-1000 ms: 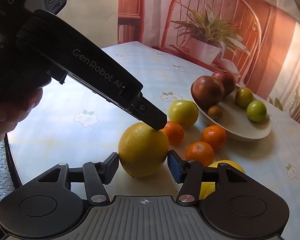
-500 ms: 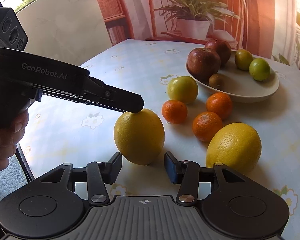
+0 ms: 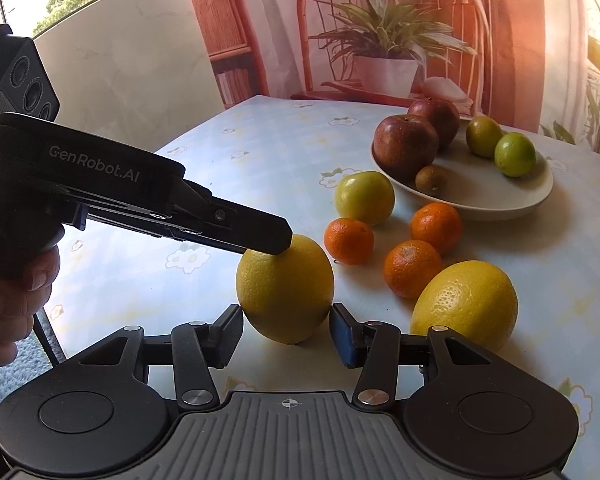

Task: Organize fruits
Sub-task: 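Close the right gripper on the lemon while the left gripper closes on the grapefruit, then lift and carry the lemon and grapefruit onto the plate with both grippers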

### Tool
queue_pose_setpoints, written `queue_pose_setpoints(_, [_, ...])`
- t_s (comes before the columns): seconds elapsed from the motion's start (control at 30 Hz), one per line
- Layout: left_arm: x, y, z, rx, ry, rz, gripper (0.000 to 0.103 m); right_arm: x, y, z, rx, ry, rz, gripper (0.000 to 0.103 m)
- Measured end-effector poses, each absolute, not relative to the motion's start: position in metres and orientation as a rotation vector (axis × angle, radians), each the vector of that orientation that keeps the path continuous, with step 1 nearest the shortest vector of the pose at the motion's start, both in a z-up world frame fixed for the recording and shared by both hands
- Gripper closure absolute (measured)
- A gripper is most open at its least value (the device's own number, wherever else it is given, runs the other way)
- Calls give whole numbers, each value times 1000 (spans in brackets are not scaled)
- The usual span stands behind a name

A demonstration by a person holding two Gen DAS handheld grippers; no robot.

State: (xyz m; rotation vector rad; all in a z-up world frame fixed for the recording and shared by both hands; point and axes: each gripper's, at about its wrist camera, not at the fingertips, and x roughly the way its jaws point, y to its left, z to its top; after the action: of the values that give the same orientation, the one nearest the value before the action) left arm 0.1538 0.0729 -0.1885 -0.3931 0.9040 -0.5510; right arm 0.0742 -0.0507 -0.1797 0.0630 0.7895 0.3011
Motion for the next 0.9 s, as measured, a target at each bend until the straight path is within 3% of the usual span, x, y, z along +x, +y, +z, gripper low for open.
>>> queue_pose_setpoints(0.13, [160, 78, -195, -447, 923, -541, 61, 74, -51, -180, 72, 782, 295, 58])
queue_pose_setpoints(0.57, [167, 80, -203, -519, 936, -551, 61, 75, -52, -180, 92, 760, 284, 58])
queue_pose_setpoints(0.9, [183, 60, -157, -450, 839, -611, 61, 82, -70, -139, 70, 675, 263, 58])
